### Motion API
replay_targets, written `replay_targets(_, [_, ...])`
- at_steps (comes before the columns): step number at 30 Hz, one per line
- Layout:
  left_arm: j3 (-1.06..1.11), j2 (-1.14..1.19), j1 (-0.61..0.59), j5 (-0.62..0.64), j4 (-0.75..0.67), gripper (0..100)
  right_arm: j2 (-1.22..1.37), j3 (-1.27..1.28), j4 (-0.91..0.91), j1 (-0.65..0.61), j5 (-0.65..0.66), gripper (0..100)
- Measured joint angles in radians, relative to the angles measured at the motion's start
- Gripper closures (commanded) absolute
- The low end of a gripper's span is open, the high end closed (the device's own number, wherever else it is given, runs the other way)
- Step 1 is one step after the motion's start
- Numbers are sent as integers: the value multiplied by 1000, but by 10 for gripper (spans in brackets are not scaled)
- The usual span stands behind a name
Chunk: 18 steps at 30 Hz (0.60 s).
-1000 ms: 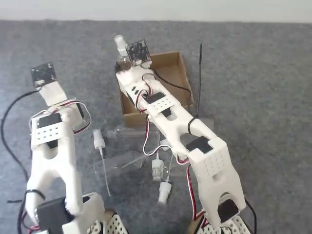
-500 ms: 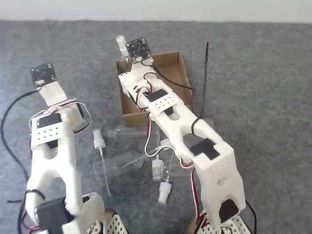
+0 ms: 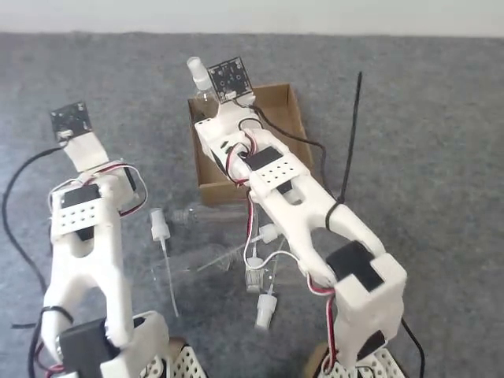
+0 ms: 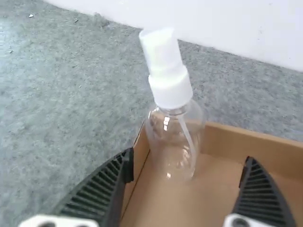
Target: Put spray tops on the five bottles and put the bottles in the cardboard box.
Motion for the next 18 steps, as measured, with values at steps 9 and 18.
replay_targets(9, [0,0,0,0,0,989,-183,0,327,-5,0,690])
replay_targets(18, [0,0,0,0,0,989,-376,0,671,-5,0,691])
